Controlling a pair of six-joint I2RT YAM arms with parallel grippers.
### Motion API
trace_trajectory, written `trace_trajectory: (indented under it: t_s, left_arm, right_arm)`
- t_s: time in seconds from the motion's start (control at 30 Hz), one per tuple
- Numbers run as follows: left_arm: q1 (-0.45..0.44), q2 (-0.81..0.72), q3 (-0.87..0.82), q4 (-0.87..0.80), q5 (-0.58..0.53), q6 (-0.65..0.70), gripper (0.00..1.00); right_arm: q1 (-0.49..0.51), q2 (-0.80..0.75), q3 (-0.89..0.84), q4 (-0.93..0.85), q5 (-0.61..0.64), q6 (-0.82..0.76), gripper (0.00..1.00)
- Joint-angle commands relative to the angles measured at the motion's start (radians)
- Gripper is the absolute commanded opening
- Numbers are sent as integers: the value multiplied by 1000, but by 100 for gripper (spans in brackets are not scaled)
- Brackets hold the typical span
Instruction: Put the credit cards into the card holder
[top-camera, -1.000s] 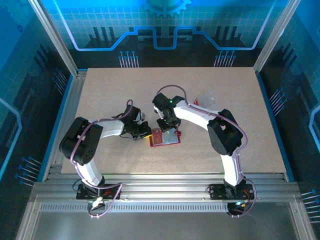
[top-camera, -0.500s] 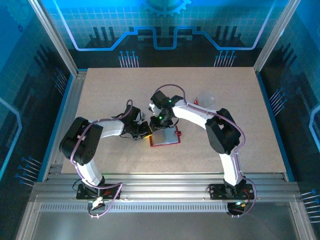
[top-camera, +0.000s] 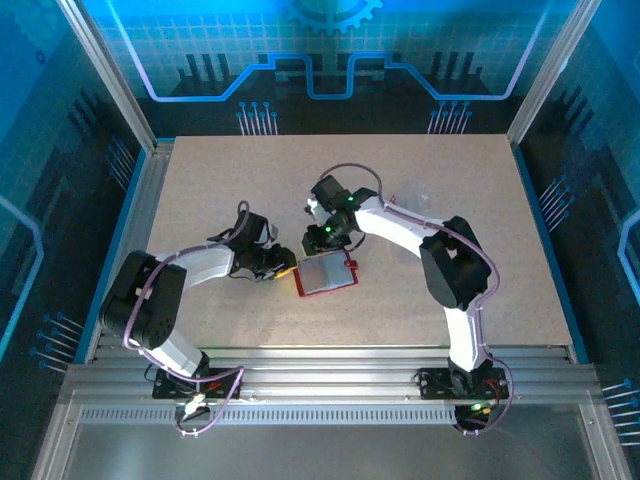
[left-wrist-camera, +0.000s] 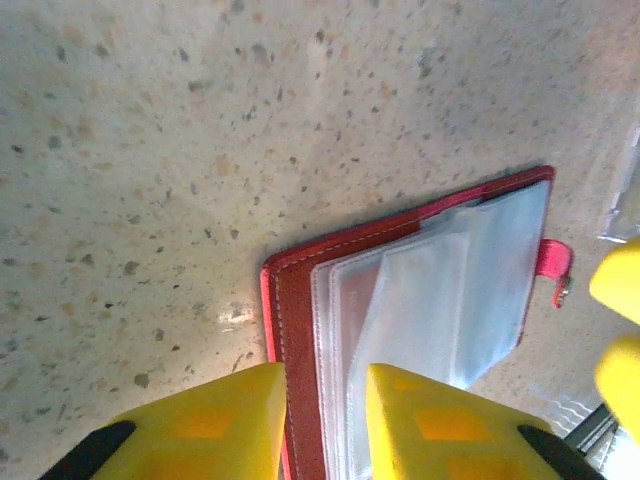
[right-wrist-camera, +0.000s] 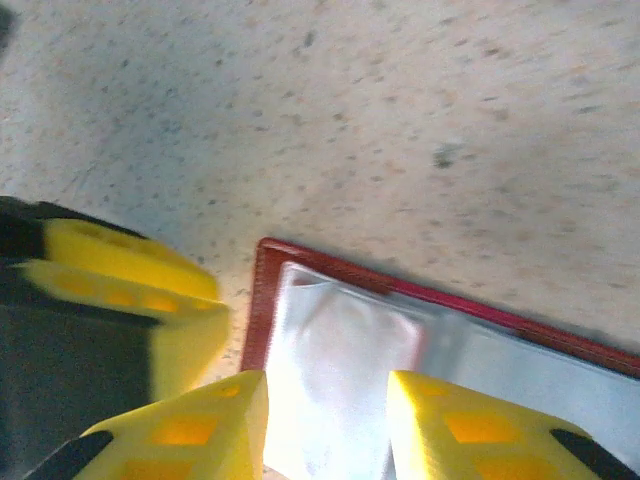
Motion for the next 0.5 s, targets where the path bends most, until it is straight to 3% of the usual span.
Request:
trace_trajectory:
  t_s: [0.0,0.27,0.47]
  left_arm:
    - [15,-51,-9,-41,15,-18,32]
    - [11,-54,7,-34,36,-4,41]
    - [-1,-39,14,-24,37,-6,42]
  right_arm:
    - [-25,-71,12,-102,184,-41,40]
    - [-152,-46,130,-308,714,-86,59]
    - [-205,79,222,-352,886,-122,65]
